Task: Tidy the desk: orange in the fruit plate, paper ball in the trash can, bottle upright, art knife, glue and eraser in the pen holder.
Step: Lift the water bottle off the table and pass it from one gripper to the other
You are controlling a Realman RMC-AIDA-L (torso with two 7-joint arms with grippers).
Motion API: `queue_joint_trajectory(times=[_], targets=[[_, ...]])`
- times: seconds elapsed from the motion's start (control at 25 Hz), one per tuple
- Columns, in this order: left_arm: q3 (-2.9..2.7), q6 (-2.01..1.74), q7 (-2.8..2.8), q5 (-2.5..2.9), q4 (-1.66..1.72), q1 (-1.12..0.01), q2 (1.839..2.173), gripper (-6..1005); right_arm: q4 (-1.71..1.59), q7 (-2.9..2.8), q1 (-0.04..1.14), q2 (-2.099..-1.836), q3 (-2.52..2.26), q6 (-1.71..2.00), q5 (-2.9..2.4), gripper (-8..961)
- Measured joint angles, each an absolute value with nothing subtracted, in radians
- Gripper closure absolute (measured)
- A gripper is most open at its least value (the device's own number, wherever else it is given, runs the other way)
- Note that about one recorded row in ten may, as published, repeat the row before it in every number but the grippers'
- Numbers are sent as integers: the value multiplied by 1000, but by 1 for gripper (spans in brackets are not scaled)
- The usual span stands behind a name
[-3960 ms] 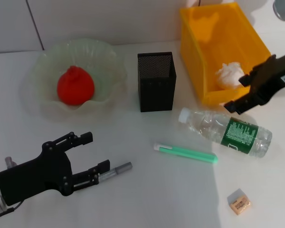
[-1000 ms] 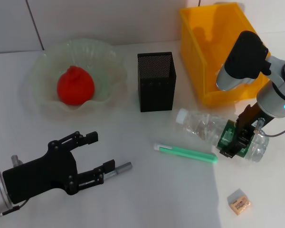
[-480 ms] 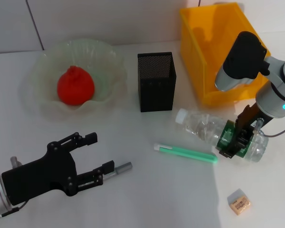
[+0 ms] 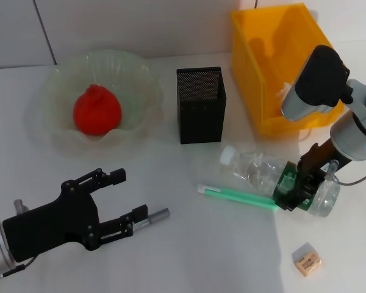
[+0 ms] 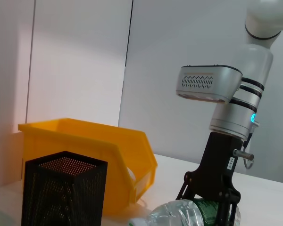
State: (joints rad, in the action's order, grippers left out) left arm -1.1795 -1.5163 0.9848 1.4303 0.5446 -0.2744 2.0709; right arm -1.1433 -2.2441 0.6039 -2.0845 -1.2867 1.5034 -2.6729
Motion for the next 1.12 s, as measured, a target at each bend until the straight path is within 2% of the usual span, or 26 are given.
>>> queue_joint_trajectory(times=[1.12], targets=[[-1170,-1522,985,1402,545,-281,2071,187,-1407,-2193,427,-2078,-1262,1532,-2503,192]])
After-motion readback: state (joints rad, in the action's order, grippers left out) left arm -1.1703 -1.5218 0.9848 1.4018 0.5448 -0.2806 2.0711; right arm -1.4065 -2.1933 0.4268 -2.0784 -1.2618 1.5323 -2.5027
